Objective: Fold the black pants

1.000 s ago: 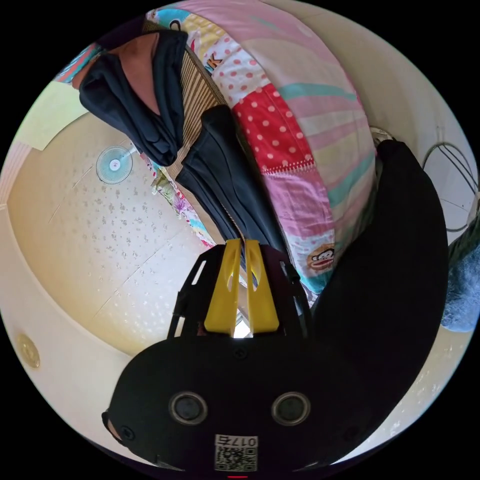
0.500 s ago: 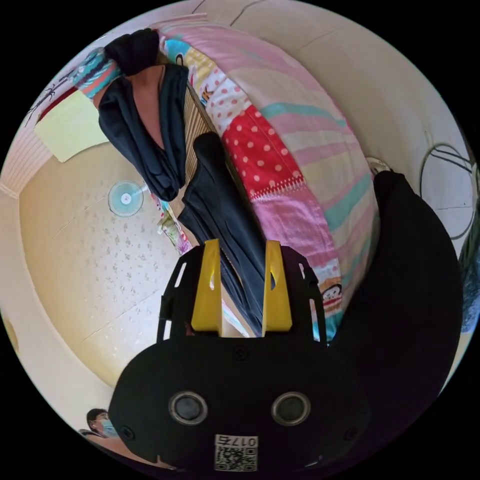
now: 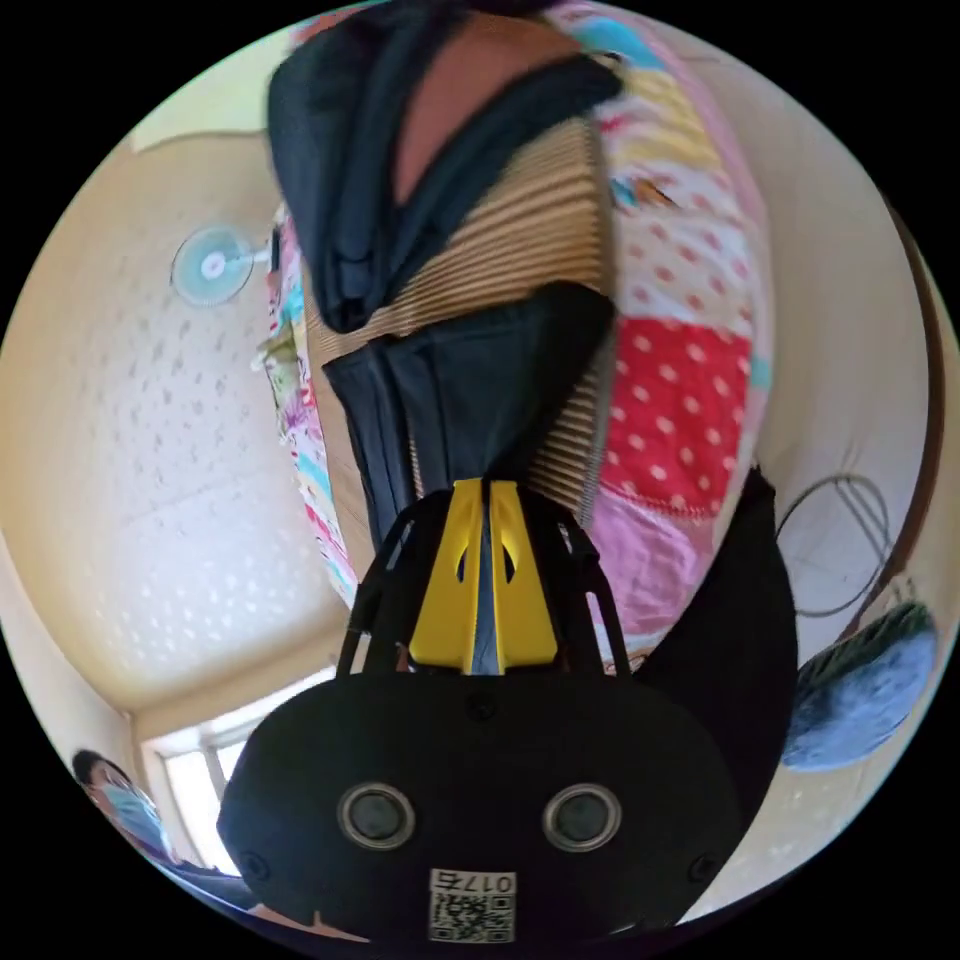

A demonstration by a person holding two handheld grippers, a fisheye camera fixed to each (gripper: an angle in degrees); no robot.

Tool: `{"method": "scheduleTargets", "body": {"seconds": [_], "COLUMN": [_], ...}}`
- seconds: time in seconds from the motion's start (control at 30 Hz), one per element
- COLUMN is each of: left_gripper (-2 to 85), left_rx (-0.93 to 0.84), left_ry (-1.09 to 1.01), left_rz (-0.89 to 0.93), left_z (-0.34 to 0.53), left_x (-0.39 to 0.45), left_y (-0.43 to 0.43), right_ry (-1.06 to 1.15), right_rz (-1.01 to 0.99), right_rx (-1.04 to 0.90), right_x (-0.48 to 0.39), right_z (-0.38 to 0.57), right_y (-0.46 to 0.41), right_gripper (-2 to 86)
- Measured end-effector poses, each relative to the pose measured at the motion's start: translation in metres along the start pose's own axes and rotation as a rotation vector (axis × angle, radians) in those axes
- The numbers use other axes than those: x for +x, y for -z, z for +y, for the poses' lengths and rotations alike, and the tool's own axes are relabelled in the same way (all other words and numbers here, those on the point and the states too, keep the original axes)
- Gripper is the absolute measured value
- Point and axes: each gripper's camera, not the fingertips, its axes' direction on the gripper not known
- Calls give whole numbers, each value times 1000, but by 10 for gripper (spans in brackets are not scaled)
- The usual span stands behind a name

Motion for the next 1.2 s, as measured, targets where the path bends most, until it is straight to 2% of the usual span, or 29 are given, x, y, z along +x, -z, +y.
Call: {"method": "scheduleTargets", "body": {"seconds": [0.13,0.3,0.43,0.5,0.63,0.7,0.77,0.8,0.83,0.97,1.07,1.13,1.2], "left_gripper": [46,49,72,77,78,65,21,12,8,2,10,26,93], "left_rx": [16,34,81,43,-171,-356,-440,-406,-395,-436,-426,-329,-132], "left_ry": [-101,-281,-273,-225,-267,-305,-382,-423,-419,-358,-338,-294,-189], "left_rz": [-11,-41,-52,-112,-185,-327,-433,-421,-419,-416,-414,-392,-372], "left_z": [-37,-141,-194,-205,-194,-177,-159,-147,-142,-110,-83,-72,-71], "left_x": [55,146,175,183,188,176,164,159,156,128,114,108,98], "left_y": [-5,-59,-116,-160,-235,-279,-296,-291,-288,-264,-237,-207,-161], "right_ry": [240,452,418,482,620,682,658,674,703,550,513,485,465], "right_rz": [71,185,298,295,358,461,608,654,606,499,538,573,598], "right_rx": [-29,-58,-80,-123,-259,-389,-520,-582,-548,-519,-541,-547,-537], "right_x": [-99,-248,-302,-323,-326,-295,-255,-228,-222,-171,-151,-146,-142], "right_z": [-24,-72,-99,-91,-58,-33,-20,-8,-3,10,22,26,28], "right_y": [-18,-94,-154,-184,-231,-260,-279,-283,-274,-221,-195,-183,-167], "right_gripper": [11,20,45,60,33,17,11,9,8,4,3,3,3]}}
